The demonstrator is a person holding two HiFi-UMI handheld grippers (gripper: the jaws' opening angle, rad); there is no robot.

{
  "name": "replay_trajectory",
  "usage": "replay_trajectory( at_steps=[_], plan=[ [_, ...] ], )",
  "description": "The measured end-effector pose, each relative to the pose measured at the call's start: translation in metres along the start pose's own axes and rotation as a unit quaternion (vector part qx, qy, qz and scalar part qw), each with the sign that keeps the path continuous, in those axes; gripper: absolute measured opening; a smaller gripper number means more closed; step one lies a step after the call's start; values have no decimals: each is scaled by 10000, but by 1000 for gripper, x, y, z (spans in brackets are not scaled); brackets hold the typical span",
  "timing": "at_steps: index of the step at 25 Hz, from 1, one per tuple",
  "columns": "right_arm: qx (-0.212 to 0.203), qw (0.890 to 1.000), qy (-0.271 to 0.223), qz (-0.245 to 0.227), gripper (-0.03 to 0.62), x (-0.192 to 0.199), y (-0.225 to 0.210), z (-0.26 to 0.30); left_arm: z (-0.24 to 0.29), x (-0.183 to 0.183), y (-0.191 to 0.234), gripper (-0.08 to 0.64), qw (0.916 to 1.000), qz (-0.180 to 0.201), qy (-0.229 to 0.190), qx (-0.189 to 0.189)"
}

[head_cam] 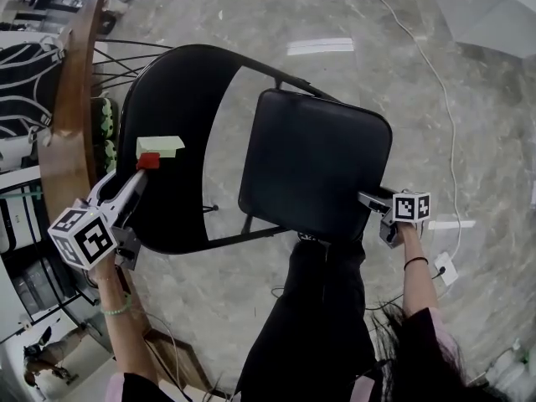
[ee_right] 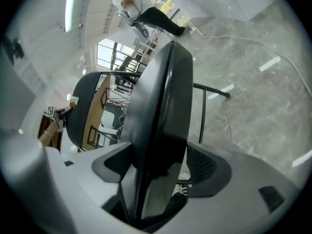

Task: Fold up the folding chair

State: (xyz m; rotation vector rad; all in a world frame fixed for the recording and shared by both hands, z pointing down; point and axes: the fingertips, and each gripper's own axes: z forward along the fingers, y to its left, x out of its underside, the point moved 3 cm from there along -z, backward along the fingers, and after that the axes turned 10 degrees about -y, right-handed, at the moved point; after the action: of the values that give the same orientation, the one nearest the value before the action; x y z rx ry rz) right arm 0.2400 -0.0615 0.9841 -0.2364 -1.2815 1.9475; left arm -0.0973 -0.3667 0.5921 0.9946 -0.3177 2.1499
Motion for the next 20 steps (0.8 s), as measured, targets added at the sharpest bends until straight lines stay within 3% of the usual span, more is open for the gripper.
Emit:
replay_trajectory(
  at_steps=[3, 6, 11, 20],
  plan=[
    [-184, 9997, -39, 185, 334, -2, -1, 5, 1, -1, -4, 175, 10000, 29, 35, -53],
    [-63, 9997, -177, 126, 334, -2, 0, 8, 0, -3, -6, 175, 9999, 57, 87, -100],
    [132, 9997, -82, 204, 333, -1, 4, 4, -1, -1, -5, 162, 9995, -237, 19, 230],
    [245, 9987, -250, 367, 331, 16, 37, -12, -15, -24, -27, 150, 9986, -54, 17, 522]
  ],
)
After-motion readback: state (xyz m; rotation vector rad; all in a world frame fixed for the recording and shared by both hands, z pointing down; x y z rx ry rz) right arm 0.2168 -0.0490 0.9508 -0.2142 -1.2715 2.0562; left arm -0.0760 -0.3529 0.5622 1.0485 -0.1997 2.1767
